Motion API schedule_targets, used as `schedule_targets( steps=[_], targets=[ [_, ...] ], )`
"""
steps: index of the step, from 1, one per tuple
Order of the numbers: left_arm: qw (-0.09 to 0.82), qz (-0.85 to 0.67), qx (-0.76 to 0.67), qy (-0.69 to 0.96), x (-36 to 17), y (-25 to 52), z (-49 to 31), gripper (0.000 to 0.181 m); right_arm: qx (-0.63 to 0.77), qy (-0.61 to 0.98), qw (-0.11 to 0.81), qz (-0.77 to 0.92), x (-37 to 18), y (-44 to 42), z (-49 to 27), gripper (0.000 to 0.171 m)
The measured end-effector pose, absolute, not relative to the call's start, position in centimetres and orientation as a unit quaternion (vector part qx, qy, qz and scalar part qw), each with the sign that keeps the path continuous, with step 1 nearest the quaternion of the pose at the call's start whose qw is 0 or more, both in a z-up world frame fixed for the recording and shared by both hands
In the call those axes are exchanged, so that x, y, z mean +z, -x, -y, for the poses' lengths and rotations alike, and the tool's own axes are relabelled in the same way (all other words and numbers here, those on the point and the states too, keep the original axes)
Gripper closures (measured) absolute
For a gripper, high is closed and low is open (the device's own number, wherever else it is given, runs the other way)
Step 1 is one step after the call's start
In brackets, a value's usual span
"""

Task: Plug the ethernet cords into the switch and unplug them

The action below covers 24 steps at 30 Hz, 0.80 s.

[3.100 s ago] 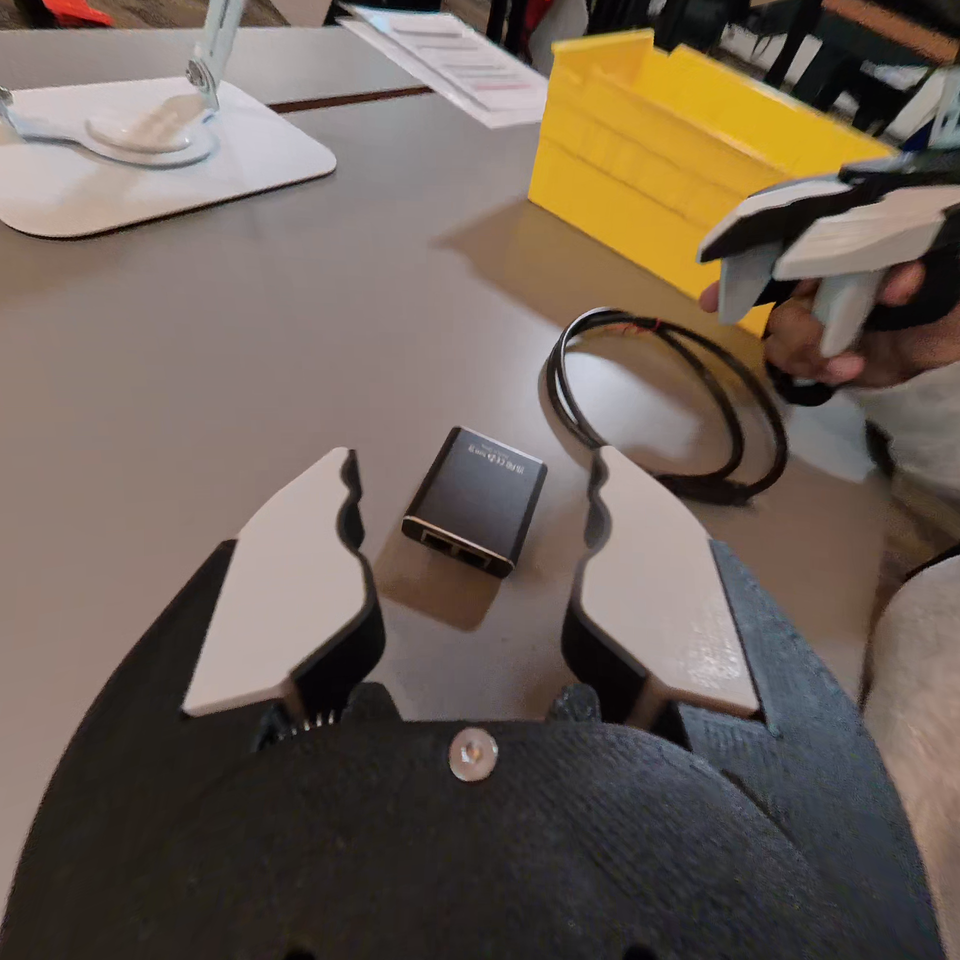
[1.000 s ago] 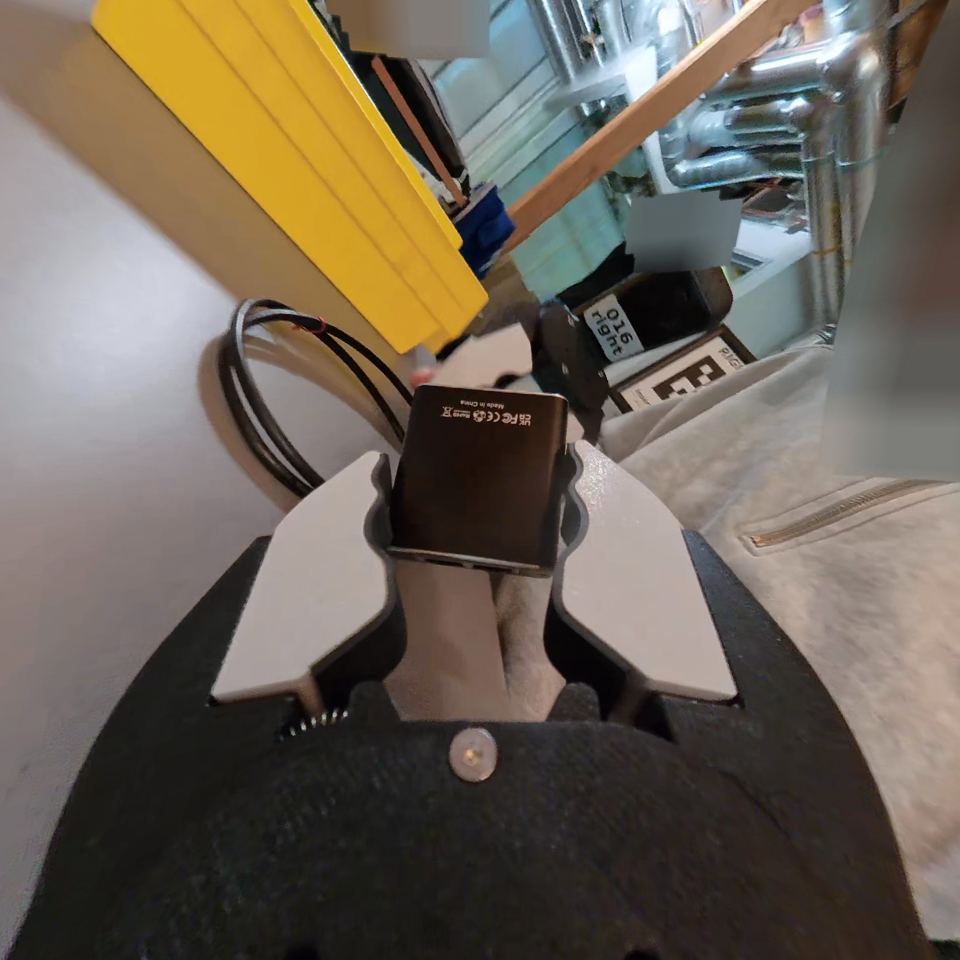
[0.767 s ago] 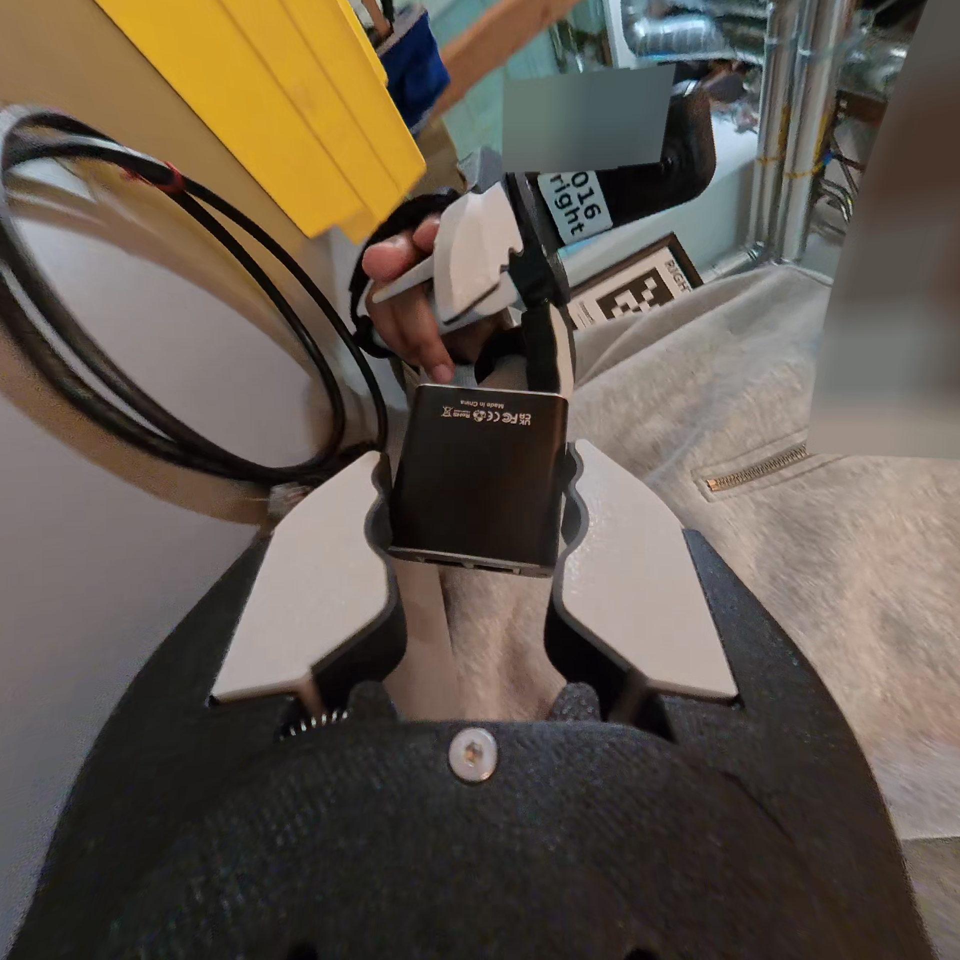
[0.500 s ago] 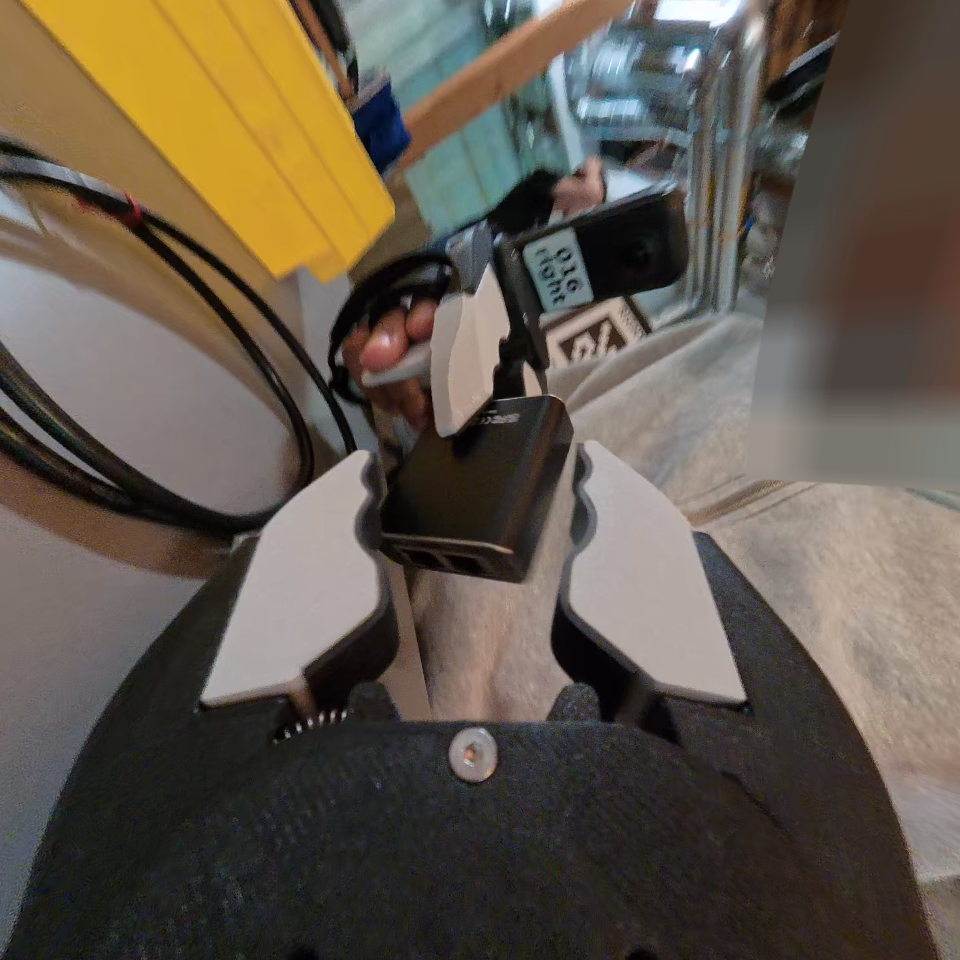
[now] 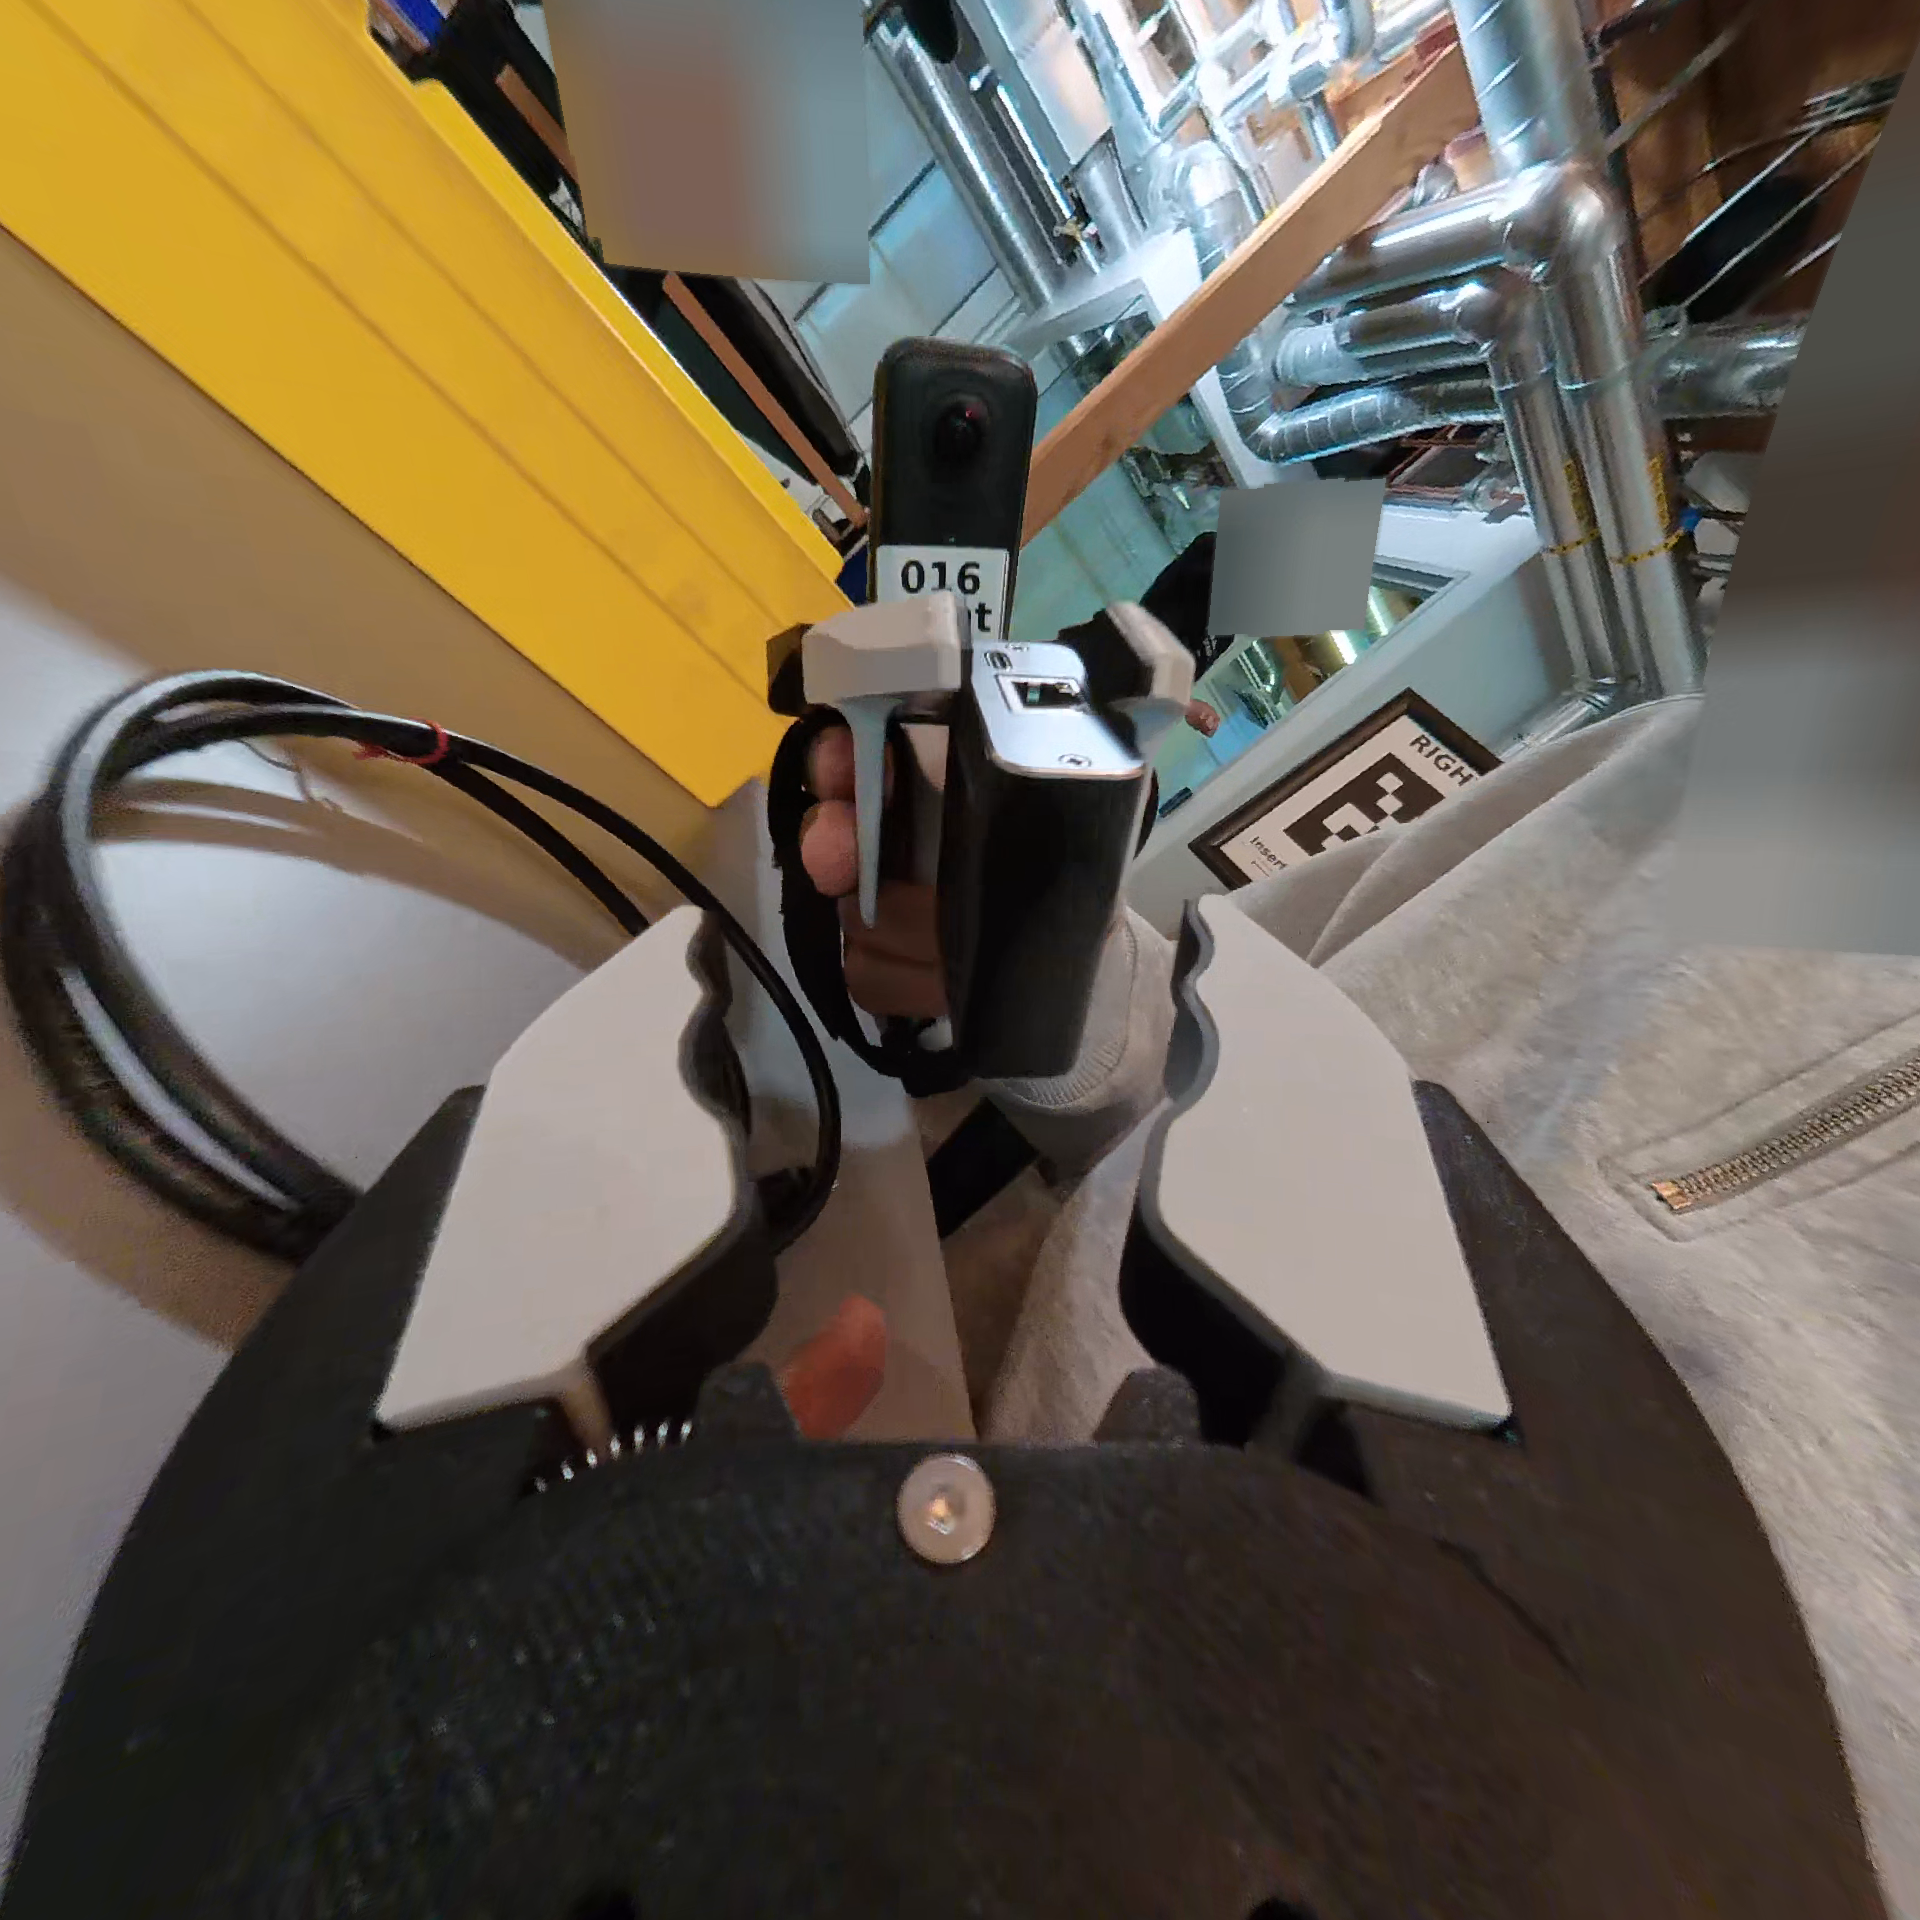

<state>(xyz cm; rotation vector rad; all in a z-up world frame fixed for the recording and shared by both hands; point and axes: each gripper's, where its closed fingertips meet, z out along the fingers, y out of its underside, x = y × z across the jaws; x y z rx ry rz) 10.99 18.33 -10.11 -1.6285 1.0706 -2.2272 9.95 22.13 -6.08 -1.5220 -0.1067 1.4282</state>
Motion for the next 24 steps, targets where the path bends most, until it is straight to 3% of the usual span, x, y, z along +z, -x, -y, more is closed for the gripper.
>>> schedule_targets(
  steps=[5, 6, 15, 24],
  targets=[
    [0.063, -0.369, -0.760, 0.531, -9.7, -11.6, -16.2, 0.132, 0.585, 0.614, 0.529, 0.030, -5.4, -10.4, -22.2, 0.147],
    [0.055, -0.379, -0.760, 0.524, -9.6, -11.2, -16.1, 0.155, 0.582, 0.613, 0.534, 0.026, -5.4, -10.7, -22.2, 0.147],
    [0.103, -0.347, -0.747, 0.557, -9.2, -9.5, -20.0, 0.160, 0.545, 0.640, 0.541, 0.036, -6.2, -12.1, -22.6, 0.147],
    [0.122, -0.256, -0.784, 0.552, -8.2, -8.4, -23.3, 0.168, 0.591, 0.658, 0.467, 0.015, -8.0, -11.1, -22.5, 0.148]
  ],
)
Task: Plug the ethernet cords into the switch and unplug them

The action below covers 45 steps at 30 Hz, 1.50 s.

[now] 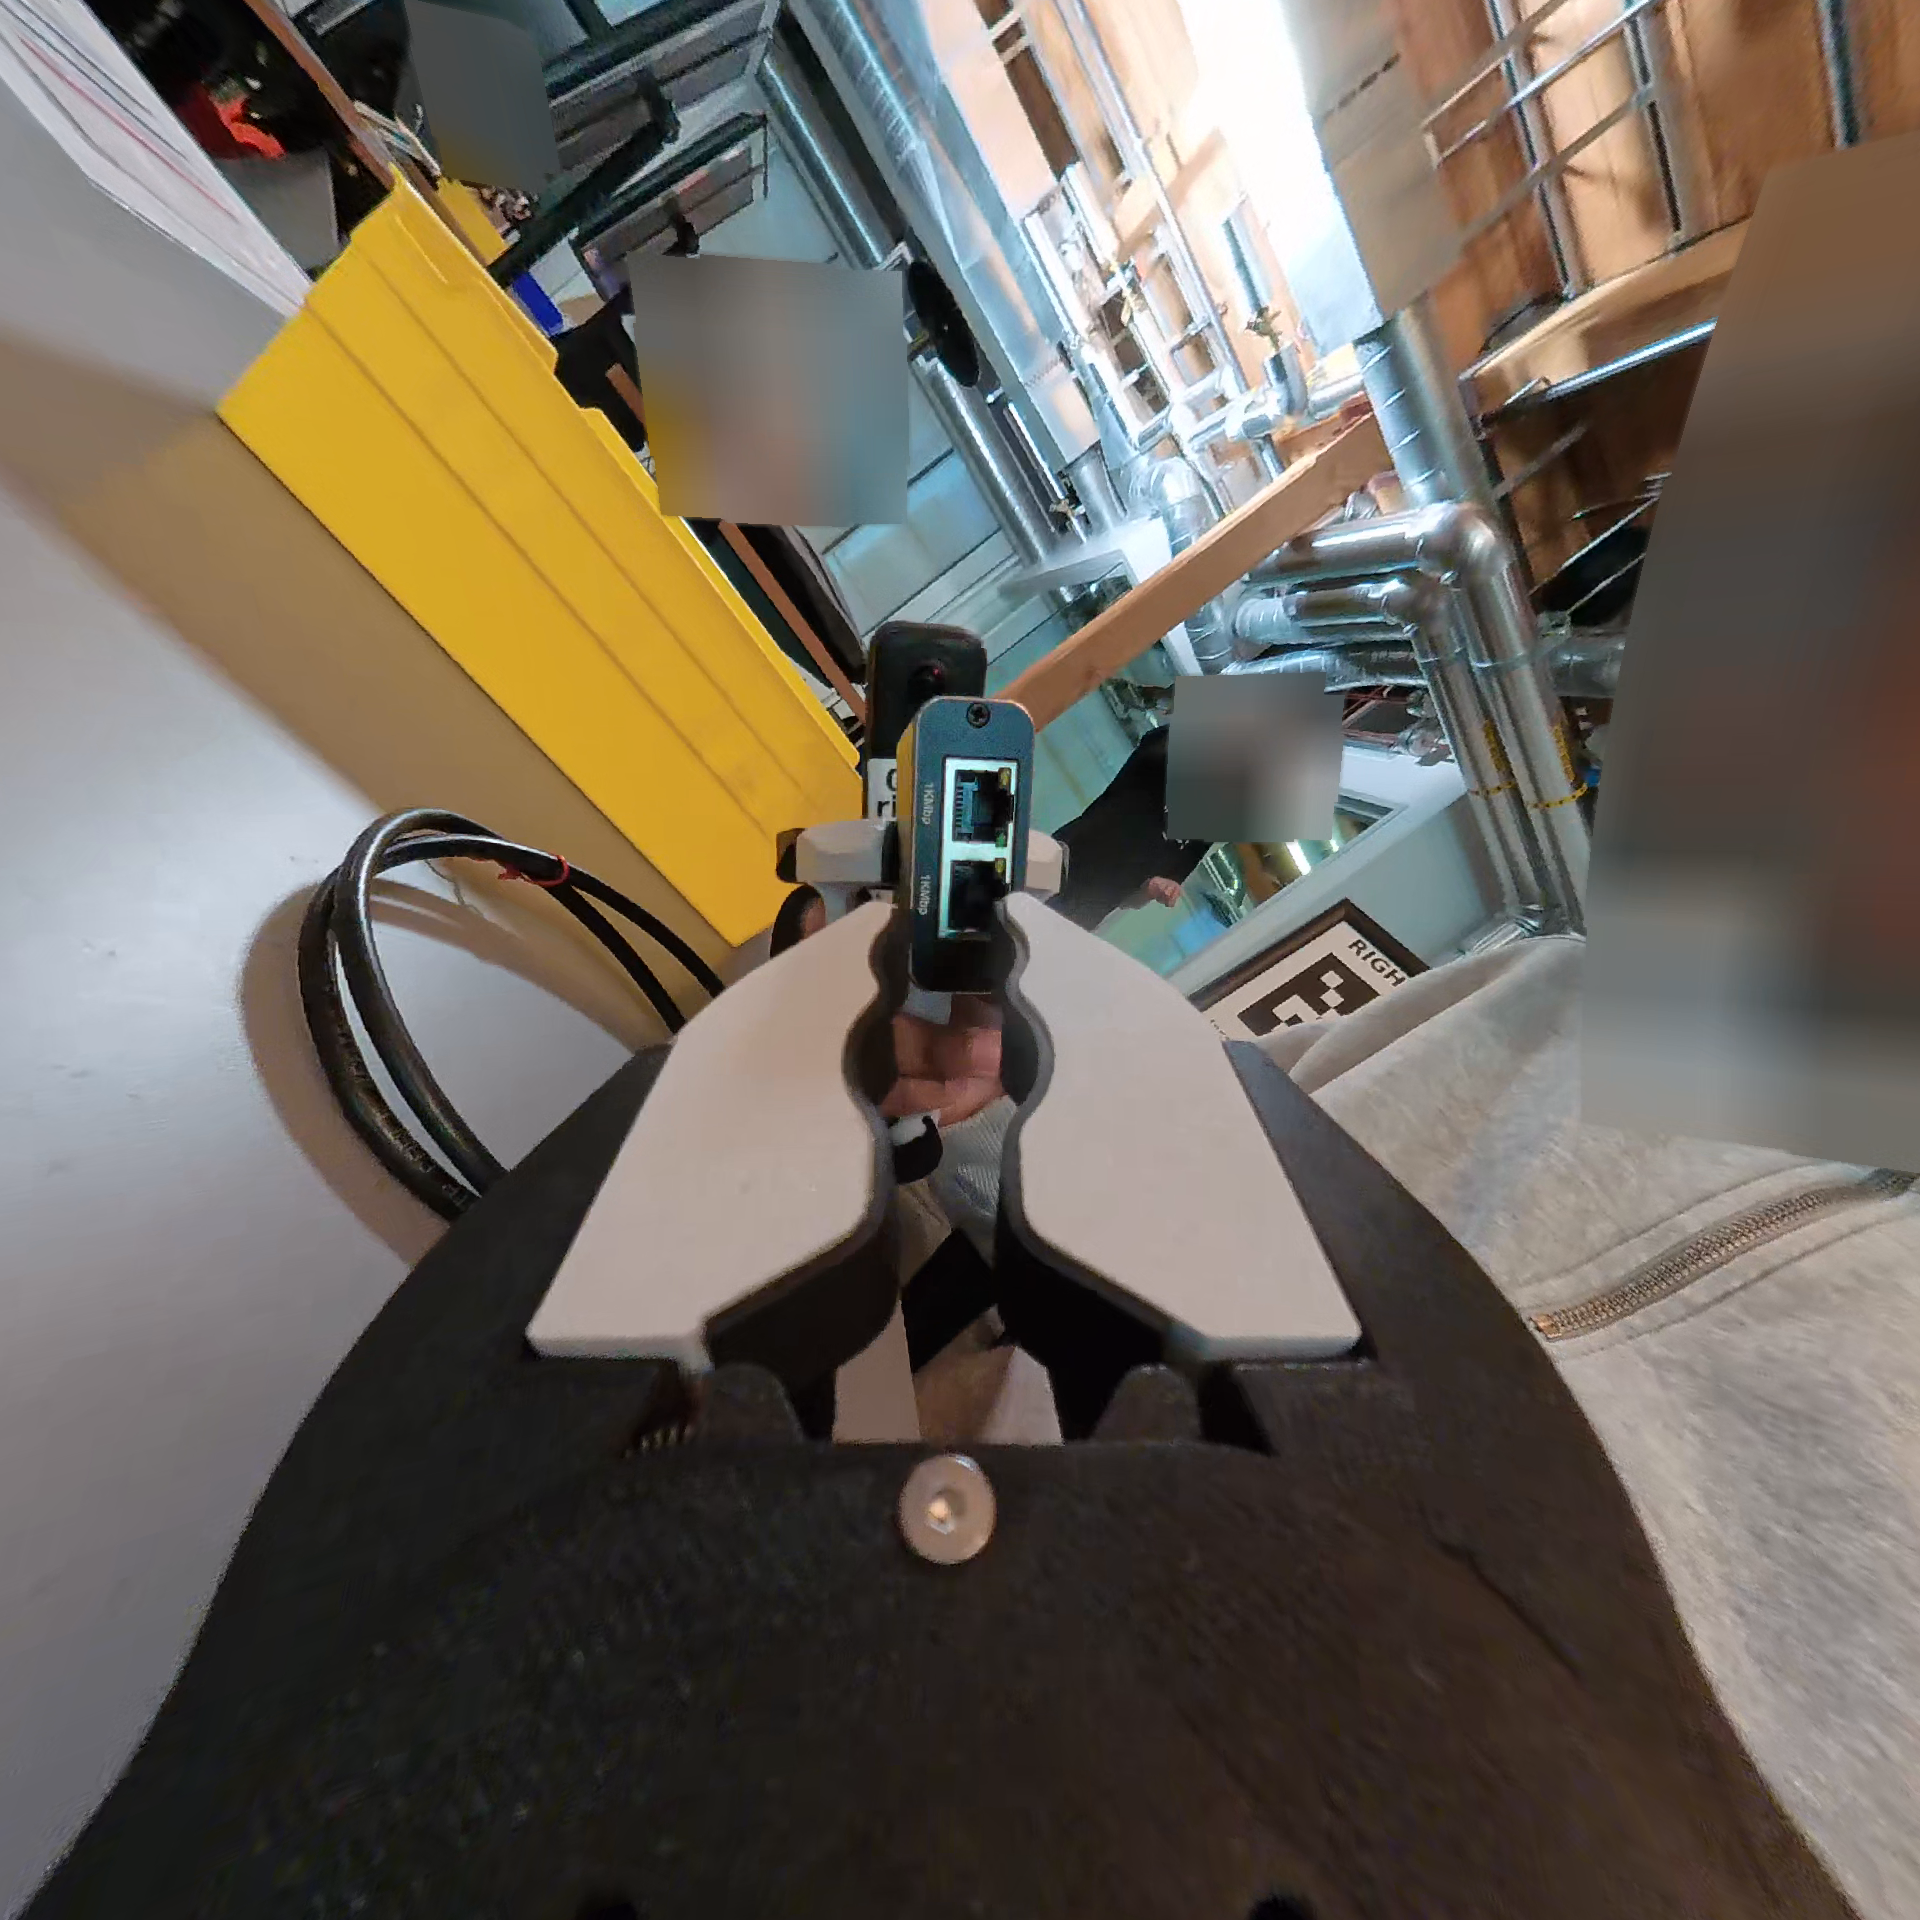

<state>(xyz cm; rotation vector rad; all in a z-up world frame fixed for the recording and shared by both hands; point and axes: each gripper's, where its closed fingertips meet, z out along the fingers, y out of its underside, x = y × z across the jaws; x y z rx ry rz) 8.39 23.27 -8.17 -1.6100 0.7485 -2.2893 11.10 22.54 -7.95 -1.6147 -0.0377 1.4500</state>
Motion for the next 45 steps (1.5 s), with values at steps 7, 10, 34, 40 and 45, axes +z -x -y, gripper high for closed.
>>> schedule_targets(
  steps=[7, 10, 34, 40, 45],
  targets=[
    [0.108, -0.244, -0.804, 0.531, -7.6, -8.7, -22.7, 0.150, 0.618, 0.637, 0.459, -0.023, -7.9, -12.3, -22.9, 0.148],
    [0.105, -0.242, -0.804, 0.534, -7.9, -8.9, -22.6, 0.144, 0.633, 0.625, 0.456, -0.029, -7.7, -12.4, -22.8, 0.148],
    [0.092, -0.248, -0.780, 0.568, -9.0, -8.9, -23.0, 0.157, 0.514, 0.699, 0.494, 0.050, -8.6, -10.7, -22.7, 0.143],
    [0.146, -0.182, -0.787, 0.572, -7.6, -5.1, -27.7, 0.157, 0.438, 0.743, 0.493, 0.114, -8.9, -10.0, -22.1, 0.129],
    [0.176, -0.209, -0.751, 0.601, -8.9, -2.7, -27.1, 0.157, 0.314, 0.822, 0.393, 0.267, -13.3, -6.5, -19.5, 0.132]
  ],
)
